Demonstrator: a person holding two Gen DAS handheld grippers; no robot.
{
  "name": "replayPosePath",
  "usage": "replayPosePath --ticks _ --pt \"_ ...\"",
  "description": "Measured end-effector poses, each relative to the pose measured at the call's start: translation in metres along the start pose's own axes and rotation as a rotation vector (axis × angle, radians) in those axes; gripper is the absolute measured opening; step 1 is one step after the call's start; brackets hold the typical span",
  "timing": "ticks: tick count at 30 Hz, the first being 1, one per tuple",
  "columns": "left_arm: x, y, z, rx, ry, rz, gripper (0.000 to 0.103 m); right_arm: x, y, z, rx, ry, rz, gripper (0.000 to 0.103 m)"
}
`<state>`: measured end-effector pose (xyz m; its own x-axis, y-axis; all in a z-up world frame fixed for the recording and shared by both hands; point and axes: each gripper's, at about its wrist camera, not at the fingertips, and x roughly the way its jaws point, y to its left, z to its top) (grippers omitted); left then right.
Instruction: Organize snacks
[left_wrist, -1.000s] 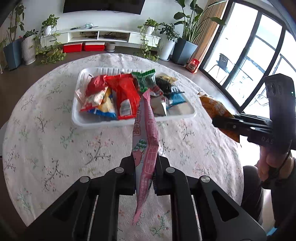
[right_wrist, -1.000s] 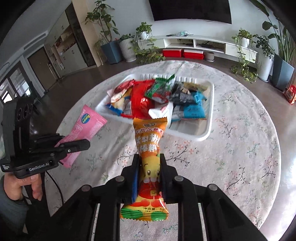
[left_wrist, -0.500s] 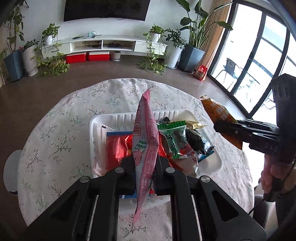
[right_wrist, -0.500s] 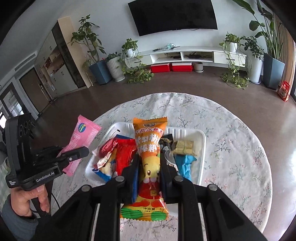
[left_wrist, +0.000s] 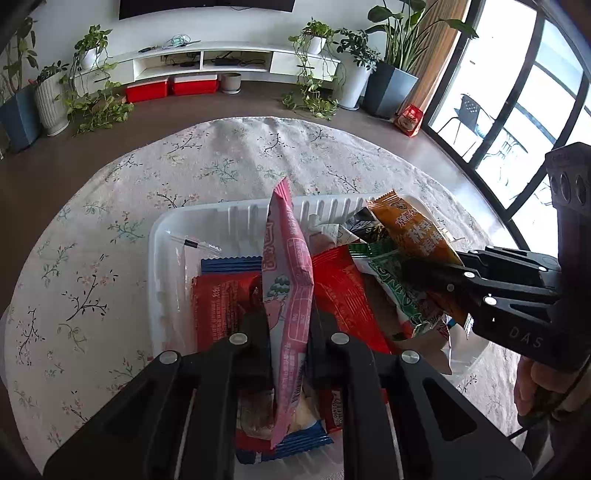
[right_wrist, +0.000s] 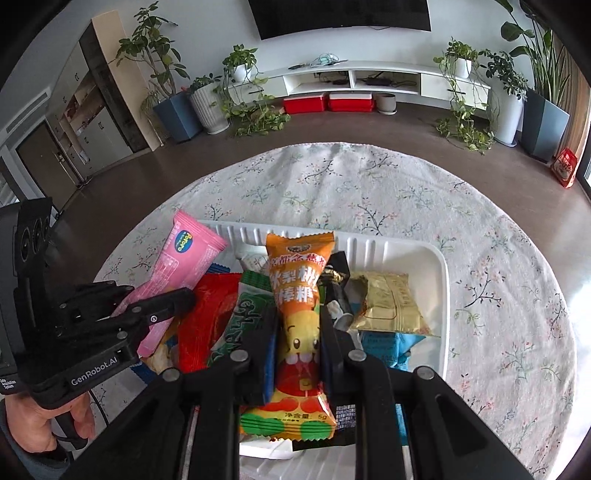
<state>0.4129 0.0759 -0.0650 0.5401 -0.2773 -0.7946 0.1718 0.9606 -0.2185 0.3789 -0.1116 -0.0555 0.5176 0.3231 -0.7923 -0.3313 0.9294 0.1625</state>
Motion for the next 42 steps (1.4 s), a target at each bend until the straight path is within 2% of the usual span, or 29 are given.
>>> replayPosePath --ticks 16,23,27,29,32,36,38,39,40,42 --pt "0.029 0.002 0.000 -0.007 -0.003 0.018 0.010 0.023 0.005 -0.015 0.044 0.020 0.031 0.021" --pt "0.031 0.001 0.000 -0.004 -0.013 0.034 0.009 0.026 0.007 -0.017 0.039 0.008 0.029 0.021" --pt "0.025 0.002 0.003 -0.021 -0.025 0.029 0.011 0.024 0.010 -0.010 0.026 0.038 0.023 0.020" --pt "0.023 0.000 0.004 -0.010 -0.030 0.032 0.011 0.020 0.013 -0.007 0.009 0.027 0.006 0.024" --pt "0.020 -0.002 0.006 -0.007 -0.033 0.045 0.015 0.017 0.014 -0.006 0.004 0.016 0.002 0.032" --pt "0.012 -0.002 0.004 -0.014 -0.050 0.047 0.027 0.013 0.014 -0.006 0.005 0.004 0.001 0.038" --pt "0.008 -0.002 0.003 -0.013 -0.054 0.043 0.036 0.010 0.013 -0.005 0.013 -0.003 0.008 0.041" --pt "0.006 -0.004 0.002 -0.010 -0.055 0.049 0.052 0.008 0.013 -0.005 0.014 -0.007 0.008 0.043" --pt "0.004 -0.004 0.001 -0.010 -0.060 0.067 0.055 0.006 0.012 -0.005 0.015 -0.011 0.006 0.044" --pt "0.000 -0.003 -0.001 -0.021 -0.066 0.054 0.056 0.001 0.012 -0.006 0.015 -0.021 -0.001 0.047"
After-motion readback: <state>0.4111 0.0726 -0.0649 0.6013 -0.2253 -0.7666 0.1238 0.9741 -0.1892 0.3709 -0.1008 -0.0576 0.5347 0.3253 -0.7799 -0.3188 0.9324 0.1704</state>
